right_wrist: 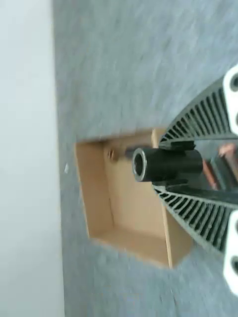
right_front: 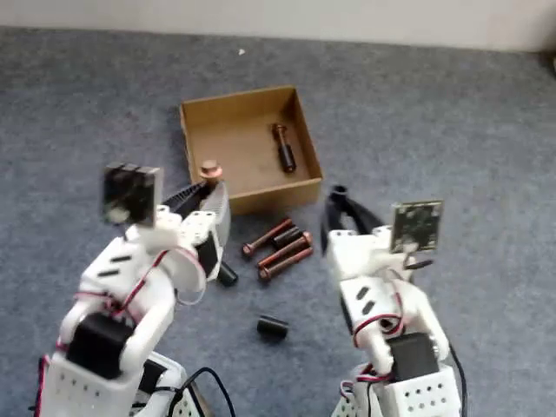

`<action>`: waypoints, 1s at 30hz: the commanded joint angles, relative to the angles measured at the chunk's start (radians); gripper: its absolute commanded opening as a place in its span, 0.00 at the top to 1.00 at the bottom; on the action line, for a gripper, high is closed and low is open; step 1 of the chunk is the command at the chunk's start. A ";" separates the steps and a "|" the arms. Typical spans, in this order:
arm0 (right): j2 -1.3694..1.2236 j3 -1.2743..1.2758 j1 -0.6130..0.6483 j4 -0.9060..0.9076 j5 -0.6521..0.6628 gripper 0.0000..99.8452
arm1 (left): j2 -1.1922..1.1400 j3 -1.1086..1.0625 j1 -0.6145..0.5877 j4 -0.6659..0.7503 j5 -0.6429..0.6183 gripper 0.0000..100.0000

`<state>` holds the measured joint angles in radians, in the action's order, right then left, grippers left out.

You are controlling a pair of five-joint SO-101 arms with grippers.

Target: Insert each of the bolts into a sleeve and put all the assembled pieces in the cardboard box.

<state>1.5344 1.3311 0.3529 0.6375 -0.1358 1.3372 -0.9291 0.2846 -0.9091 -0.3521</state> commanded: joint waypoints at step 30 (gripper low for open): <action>0.028 0.461 0.329 -0.611 0.265 0.99 | 0.265 -0.349 0.142 0.534 -0.110 0.99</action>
<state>1.5451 1.6763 0.6813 -0.0038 0.0391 1.5842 -1.3571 0.3982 -0.4028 -0.4764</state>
